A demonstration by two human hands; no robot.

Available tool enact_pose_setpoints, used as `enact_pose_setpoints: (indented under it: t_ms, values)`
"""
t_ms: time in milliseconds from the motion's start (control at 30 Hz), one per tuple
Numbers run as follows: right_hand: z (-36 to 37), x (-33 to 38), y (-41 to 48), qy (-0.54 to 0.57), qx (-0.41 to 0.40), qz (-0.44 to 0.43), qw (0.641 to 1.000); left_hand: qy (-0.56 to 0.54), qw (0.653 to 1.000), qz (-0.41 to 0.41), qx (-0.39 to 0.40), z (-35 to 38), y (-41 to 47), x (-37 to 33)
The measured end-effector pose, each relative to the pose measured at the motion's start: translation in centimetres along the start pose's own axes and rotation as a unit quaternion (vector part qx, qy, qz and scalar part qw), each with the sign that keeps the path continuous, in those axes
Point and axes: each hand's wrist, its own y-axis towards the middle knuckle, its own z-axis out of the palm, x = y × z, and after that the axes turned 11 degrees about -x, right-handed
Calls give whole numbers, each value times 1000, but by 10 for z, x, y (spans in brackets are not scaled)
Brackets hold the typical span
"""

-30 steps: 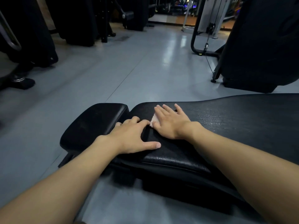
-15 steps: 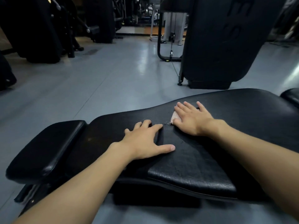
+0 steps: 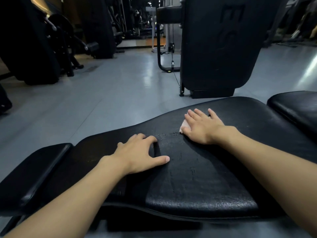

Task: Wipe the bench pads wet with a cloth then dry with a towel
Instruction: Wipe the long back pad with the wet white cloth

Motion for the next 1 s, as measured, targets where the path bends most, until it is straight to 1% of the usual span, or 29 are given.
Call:
enact_pose_setpoints:
  t_ms: [67,167,267,333,467,567,633,833,933,1000]
  values:
    - [-4,-20,-5,-7,-7,35,999,-9,998,61,-27,-2,6,-18]
    - [-12,-56,-18,-30,-4,99,995,-28,994,107,-6,2,11,-44]
    - [-21,-92,-35,-41,0,174,984,-25,992,119,15,7,15,-51]
    - [-23,-106,-46,-29,-12,202,979,-29,992,118,13,8,18,-49]
    - [-30,-117,-67,18,-49,253,966,-27,991,133,6,8,19,-45]
    - [-30,-113,-79,17,-56,300,952,-29,989,143,-9,13,17,-42]
    - [-27,-102,-82,4,-55,305,951,-31,988,150,-20,15,17,-41]
    - [-34,-89,-95,11,-64,264,962,-43,982,180,-48,20,25,-36]
    - [-29,-80,-88,-21,-38,281,959,-70,973,212,-58,23,20,-15]
    - [-24,-61,-78,-35,-33,283,958,-83,970,219,-61,23,15,8]
